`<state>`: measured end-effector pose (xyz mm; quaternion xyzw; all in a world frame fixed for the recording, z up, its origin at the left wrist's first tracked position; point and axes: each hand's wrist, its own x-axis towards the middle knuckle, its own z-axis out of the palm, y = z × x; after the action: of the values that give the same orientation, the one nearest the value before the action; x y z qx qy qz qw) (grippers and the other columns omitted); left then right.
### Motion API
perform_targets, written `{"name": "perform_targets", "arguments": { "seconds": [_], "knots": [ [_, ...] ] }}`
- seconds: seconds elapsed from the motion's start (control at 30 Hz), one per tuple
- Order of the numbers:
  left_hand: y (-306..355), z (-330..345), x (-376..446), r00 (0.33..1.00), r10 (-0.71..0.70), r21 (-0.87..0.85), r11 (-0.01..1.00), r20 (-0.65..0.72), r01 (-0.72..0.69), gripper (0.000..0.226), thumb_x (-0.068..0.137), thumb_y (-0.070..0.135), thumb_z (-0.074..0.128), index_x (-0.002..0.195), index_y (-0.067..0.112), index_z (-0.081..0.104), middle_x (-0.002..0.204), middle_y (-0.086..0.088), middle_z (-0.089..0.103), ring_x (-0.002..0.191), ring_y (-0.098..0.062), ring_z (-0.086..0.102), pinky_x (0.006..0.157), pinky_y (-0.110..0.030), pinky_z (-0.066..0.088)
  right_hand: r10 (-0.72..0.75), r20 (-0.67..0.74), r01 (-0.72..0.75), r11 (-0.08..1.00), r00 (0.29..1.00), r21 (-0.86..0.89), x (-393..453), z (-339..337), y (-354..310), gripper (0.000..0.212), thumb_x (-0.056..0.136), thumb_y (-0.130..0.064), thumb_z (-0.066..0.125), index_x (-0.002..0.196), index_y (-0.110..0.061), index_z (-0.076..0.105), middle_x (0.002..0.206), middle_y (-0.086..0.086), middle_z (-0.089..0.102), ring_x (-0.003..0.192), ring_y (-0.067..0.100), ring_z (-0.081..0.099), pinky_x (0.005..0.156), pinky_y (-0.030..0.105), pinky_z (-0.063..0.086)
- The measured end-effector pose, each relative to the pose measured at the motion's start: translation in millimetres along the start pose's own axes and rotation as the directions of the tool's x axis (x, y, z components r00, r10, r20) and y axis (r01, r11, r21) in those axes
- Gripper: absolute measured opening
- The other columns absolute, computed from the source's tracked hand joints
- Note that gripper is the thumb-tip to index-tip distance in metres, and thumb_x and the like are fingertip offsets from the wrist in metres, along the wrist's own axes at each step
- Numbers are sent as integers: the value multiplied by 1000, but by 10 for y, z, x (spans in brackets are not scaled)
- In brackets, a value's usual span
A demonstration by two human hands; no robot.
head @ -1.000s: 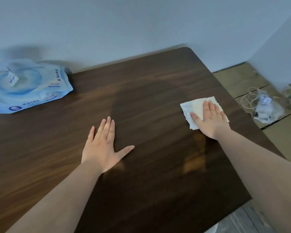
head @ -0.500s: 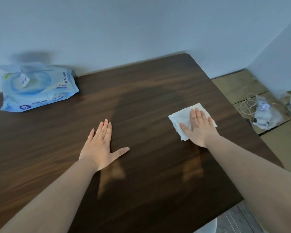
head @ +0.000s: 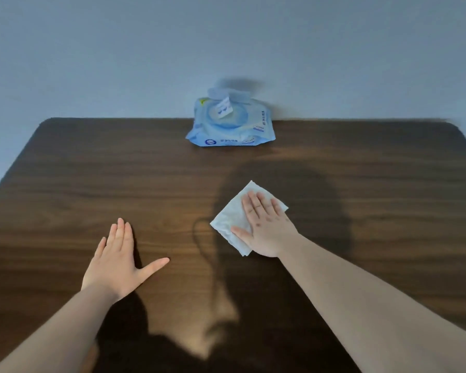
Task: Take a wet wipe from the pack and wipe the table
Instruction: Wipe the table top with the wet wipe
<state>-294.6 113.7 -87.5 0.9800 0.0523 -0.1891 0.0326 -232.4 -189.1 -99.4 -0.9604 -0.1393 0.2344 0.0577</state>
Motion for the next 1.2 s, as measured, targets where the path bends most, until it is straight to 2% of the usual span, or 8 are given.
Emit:
{"name": "perform_targets", "arguments": {
  "seconds": [0.13,0.2,0.43,0.67,0.83,1.0,1.1,1.2],
  "knots": [
    [-694,71,-214,983,-186,-30,982,-3,186,128,59,92,16,146,4,-12,157,-11,-16,145,-20,-14,119,-37,0,-102,5,102,993,995,-56,378,15,-768,79,92,-66,9,148,-18,-19,157,1,-23,143,17,-24,116,38,-15],
    [-912,112,-281,976,-217,-41,975,0,216,130,56,95,10,146,5,-14,157,-11,-19,145,-20,-15,119,-38,1,-150,15,150,984,989,-91,524,26,-1075,79,92,-66,9,148,-18,-19,158,1,-22,144,17,-23,117,38,-14],
    [-1047,195,-258,979,-202,-55,978,-17,201,132,50,96,-6,146,6,-16,157,-8,-21,144,-20,-17,118,-39,-1,-248,28,249,957,968,-146,973,14,-1812,80,91,-67,8,149,-18,-17,158,0,-20,144,16,-22,118,40,-11],
    [-1081,204,-233,979,-202,-87,976,-7,200,127,56,97,4,147,11,-17,156,-5,-23,143,-19,-20,119,-40,-4,-359,18,356,919,933,-167,1339,-8,-2467,80,91,-66,6,150,-15,-13,159,4,-16,145,20,-18,118,42,-9],
    [-1096,206,-237,982,-189,-85,978,7,189,124,57,96,3,145,13,-21,155,-3,-27,142,-19,-24,119,-40,-6,-406,56,409,898,912,-164,1562,-6,-2989,76,93,-63,8,150,-16,-14,159,2,-17,145,20,-19,118,42,-11],
    [-1121,231,-220,983,-182,-110,977,-1,181,127,50,97,-6,146,15,-21,155,-2,-26,141,-18,-25,119,-42,-5,-466,24,463,869,884,-173,1686,64,-3448,77,94,-62,11,151,-15,-9,160,2,-13,146,20,-15,118,43,-9],
    [-1123,225,-223,985,-174,-124,977,5,173,130,45,96,-12,147,16,-20,155,-1,-25,141,-18,-26,119,-42,-6,-488,31,486,856,872,-175,1735,65,-3590,77,94,-62,12,151,-15,-8,160,2,-13,146,20,-14,119,43,-7],
    [-1120,236,-229,984,-178,-143,974,0,177,125,52,97,-1,146,17,-20,155,0,-26,141,-17,-26,119,-41,-6,-512,37,510,841,858,-181,1738,32,-3570,77,94,-62,11,151,-16,-9,160,2,-13,146,19,-14,119,42,-7]
  ]
}}
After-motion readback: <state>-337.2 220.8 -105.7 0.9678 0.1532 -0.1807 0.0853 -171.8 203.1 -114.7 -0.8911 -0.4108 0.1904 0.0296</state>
